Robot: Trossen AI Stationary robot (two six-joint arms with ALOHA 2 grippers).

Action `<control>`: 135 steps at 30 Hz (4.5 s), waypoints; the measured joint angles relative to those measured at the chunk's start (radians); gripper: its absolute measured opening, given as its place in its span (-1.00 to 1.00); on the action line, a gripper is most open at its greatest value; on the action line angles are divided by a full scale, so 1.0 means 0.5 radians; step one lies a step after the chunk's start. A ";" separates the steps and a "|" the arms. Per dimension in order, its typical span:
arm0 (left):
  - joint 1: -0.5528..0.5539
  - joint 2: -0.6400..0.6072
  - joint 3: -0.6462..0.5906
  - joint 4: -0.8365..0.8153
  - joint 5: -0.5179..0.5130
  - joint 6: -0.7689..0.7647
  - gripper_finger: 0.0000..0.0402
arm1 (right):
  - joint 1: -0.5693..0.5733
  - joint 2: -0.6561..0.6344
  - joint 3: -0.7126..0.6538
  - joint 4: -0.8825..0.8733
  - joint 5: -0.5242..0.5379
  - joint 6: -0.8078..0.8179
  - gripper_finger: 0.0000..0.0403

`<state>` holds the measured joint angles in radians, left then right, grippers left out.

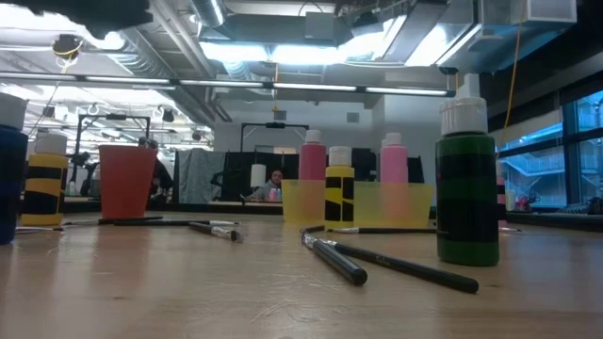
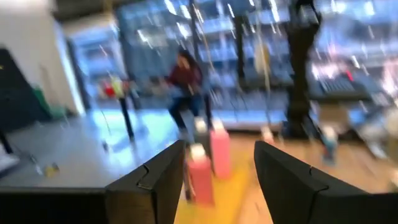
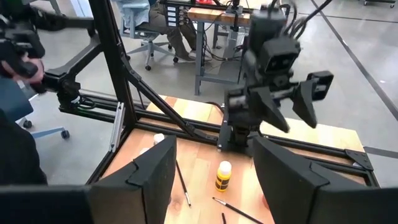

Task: Pick & Place Paint Supplies
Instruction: Put the top left small yellow paint bottle into the red bin

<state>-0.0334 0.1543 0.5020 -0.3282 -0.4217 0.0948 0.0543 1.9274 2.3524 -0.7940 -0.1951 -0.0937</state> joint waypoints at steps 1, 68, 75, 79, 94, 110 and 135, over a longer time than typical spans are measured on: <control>0.000 0.061 0.113 -0.186 0.036 -0.053 -0.07 | 0.003 0.000 0.000 0.000 0.000 0.000 0.06; 0.001 1.143 0.332 -1.639 1.004 -0.634 0.35 | 0.504 0.092 -0.001 0.070 0.287 0.597 0.06; 0.001 1.161 0.332 -1.576 1.002 -0.633 0.35 | 0.504 0.098 -0.001 0.092 0.287 0.597 0.06; 0.001 1.184 0.331 -1.577 1.016 -0.615 0.35 | 0.504 0.098 -0.001 0.109 0.287 0.594 0.06; 0.001 1.332 0.331 -1.547 1.002 -0.460 0.35 | 0.504 0.098 -0.001 0.132 0.349 0.577 0.06; 0.001 1.433 0.331 -1.548 1.008 -0.452 0.35 | 0.504 0.098 -0.001 0.133 0.353 0.576 0.06; 0.001 1.488 0.331 -1.540 0.984 -0.460 0.35 | 0.504 0.098 -0.001 0.131 0.352 0.576 0.06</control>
<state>-0.0330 0.8981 0.6678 -1.0983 0.0704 -0.1354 0.3061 1.9766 2.3520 -0.7284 -0.0189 0.1944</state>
